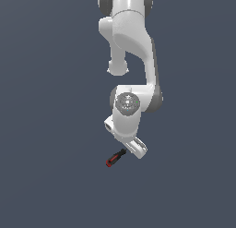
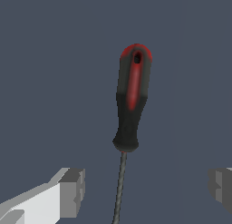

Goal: Pick up the object and move it to a goal position.

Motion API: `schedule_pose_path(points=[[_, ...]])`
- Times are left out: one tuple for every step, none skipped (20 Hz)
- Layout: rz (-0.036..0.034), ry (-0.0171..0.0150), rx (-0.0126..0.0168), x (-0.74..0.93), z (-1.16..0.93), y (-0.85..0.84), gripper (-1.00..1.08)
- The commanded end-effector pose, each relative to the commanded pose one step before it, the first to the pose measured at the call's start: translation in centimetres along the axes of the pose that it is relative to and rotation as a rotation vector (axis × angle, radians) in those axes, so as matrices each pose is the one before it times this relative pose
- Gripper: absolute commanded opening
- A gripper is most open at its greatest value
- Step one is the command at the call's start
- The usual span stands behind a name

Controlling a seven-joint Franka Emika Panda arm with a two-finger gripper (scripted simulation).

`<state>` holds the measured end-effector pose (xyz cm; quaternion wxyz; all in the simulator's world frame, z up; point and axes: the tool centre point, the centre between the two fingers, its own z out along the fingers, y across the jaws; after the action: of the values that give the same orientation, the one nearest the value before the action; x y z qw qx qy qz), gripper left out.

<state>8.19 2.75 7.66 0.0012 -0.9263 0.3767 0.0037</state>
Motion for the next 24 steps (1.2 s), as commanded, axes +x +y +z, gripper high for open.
schedule_pose_path(points=[[0.03876, 0.00329, 0.00059, 0.239, 0.458, -0.315, 1.0], [0.01154, 0.0009, 0.00007, 0.06, 0.149, -0.095, 1.0], [0.01016, 0.0008, 0.00007, 0.051, 0.132, -0.085, 1.0], [0.00879, 0.0007, 0.00006, 0.042, 0.115, -0.074, 1.0], [0.00744, 0.0006, 0.00006, 0.036, 0.097, -0.062, 1.0], [0.00608, 0.00049, 0.00005, 0.028, 0.08, -0.051, 1.0], [0.00472, 0.00038, 0.00004, 0.021, 0.062, -0.04, 1.0], [0.00337, 0.00028, 0.00003, 0.015, 0.044, -0.028, 1.0], [0.00206, 0.00017, 0.00002, 0.011, 0.026, -0.015, 1.0], [0.00069, 0.00006, 0.00001, 0.004, 0.009, -0.005, 1.0], [-0.00452, -0.00065, -0.00041, -0.038, -0.027, 0.04, 1.0], [0.0, 0.0, 0.0, -0.002, 0.04, -0.001, 1.0], [0.0, 0.0, 0.0, -0.007, 0.121, -0.004, 1.0], [0.0, 0.0, 0.0, -0.011, 0.2, -0.007, 1.0], [0.00048, 0.00005, 0.00005, 0.01, 0.275, 0.013, 1.0], [0.0, 0.0, 0.0, -0.022, 0.358, -0.01, 1.0], [0.00097, 0.00009, 0.0001, 0.025, 0.426, 0.032, 1.0], [0.00048, 0.00004, 0.00005, -0.007, 0.507, 0.01, 1.0], [0.00068, 0.00006, 0.00007, -0.003, 0.579, 0.019, 1.0], [0.00048, 0.00004, 0.00005, -0.017, 0.619, 0.011, 1.0], [0.00068, 0.00006, 0.00007, -0.001, 0.541, 0.02, 1.0], [0.0, 0.0, 0.0, -0.03, 0.46, -0.011, 1.0], [0.00068, 0.00007, 0.00007, 0.017, 0.366, 0.017, 1.0], [0.0, 0.0, 0.0, -0.01, 0.286, -0.016, 1.0]])
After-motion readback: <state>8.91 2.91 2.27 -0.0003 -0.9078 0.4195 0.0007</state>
